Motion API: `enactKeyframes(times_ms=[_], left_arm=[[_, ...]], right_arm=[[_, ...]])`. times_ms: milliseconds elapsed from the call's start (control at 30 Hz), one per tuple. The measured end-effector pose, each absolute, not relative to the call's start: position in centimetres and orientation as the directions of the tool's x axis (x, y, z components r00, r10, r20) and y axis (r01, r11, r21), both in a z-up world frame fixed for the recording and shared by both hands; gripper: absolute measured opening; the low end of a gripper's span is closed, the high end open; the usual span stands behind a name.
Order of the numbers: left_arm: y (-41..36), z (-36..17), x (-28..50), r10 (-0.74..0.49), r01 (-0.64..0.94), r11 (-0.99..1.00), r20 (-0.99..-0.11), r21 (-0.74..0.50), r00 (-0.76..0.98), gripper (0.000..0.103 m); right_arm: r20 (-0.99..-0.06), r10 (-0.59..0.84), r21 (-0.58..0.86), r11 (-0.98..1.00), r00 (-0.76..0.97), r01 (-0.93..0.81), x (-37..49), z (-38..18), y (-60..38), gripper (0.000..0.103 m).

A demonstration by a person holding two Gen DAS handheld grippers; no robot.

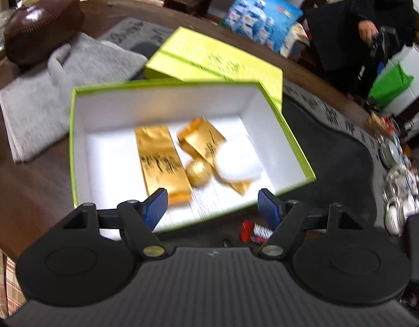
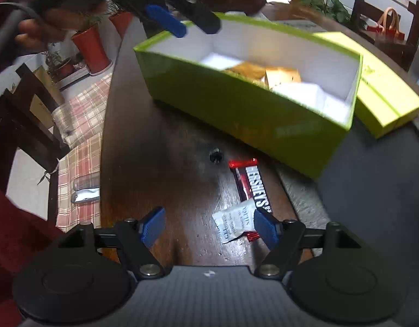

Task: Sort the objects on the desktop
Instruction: 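Grasp the red Hershey's bar on the table with the left gripper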

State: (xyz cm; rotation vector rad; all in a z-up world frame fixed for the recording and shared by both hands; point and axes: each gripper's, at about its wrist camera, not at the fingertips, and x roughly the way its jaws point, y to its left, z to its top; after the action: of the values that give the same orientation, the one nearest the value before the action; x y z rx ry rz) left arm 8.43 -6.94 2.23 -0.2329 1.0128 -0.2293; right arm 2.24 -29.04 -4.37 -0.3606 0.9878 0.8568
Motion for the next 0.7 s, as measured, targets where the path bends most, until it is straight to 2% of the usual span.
enactKeyframes(times_ms=[67,133,400,600,700], left_arm=[[-7.4,1.9,7.8,-0.297,0.088,0.952,-0.811,-0.293,0.504,0.073],[-7.8,1.5,7.1,-0.297,0.096,0.952,-0.814,-0.289,0.499,0.079],[-9.6,-0.1,4.6,-0.312,0.133,0.950,-0.827,-0.283,0.467,0.079],[-11.5,-2.2,4.1,-0.325,0.165,0.946,-0.844,-0.280,0.426,0.079],[-12.4,-3.0,4.4,-0.342,0.178,0.939,-0.843,-0.294,0.415,0.078]], right_arm=[[-0.848,0.453,0.093,0.638,0.275,-0.764,2.0,-5.3,-29.1,0.074],[-0.846,0.451,0.081,0.638,0.286,-0.766,1.9,-5.7,-28.9,0.074],[-0.858,0.490,0.155,0.532,0.154,-0.832,-0.5,-6.1,-28.4,0.074],[-0.830,0.471,0.084,0.634,0.298,-0.768,0.4,-4.1,-30.4,0.071],[-0.828,0.438,0.066,0.697,0.351,-0.714,1.9,-4.2,-31.6,0.060]])
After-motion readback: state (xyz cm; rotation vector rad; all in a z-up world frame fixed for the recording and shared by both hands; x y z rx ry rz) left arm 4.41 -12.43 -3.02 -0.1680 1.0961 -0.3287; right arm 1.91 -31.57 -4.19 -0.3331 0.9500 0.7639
